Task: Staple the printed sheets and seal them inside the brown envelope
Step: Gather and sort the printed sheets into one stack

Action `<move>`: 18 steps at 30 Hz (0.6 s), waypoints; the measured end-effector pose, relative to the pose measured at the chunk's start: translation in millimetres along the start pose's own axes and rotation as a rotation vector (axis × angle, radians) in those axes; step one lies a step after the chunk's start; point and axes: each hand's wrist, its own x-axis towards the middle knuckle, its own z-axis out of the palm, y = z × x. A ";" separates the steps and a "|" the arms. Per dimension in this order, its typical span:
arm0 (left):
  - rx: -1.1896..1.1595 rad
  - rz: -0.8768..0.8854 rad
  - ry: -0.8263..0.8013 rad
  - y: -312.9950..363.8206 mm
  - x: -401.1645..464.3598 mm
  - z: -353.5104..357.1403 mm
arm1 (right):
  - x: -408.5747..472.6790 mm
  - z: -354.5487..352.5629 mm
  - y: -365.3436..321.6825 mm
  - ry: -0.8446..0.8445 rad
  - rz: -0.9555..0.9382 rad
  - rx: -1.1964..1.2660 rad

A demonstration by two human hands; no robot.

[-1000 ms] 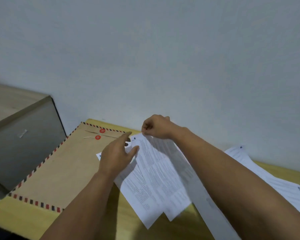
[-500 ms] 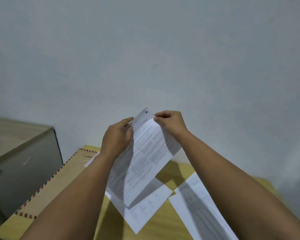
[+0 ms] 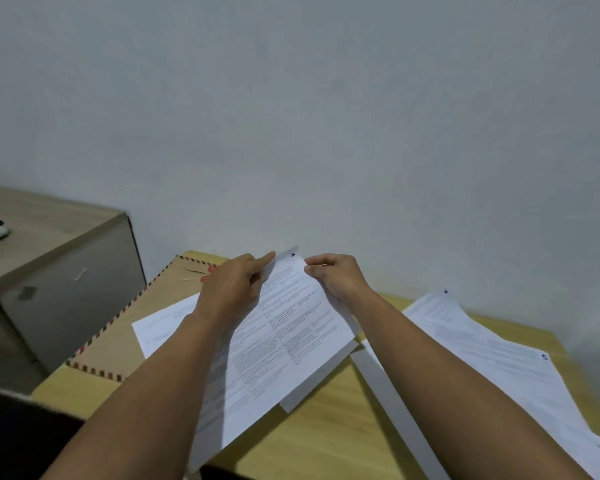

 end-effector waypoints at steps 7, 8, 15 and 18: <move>0.033 -0.128 -0.071 -85.7 -31.5 7.4 | 71.9 47.9 55.1 -0.169 -0.073 -0.580; 0.037 -0.149 -0.065 -99.6 -34.6 3.2 | 83.4 57.9 59.7 -0.203 -0.122 -0.682; 0.028 -0.253 -0.036 -173.5 -48.2 -24.1 | 133.1 129.6 63.7 -0.614 -0.303 -1.199; 0.037 -0.275 -0.073 -193.3 -51.3 -24.0 | 147.5 145.7 63.7 -0.682 -0.308 -1.325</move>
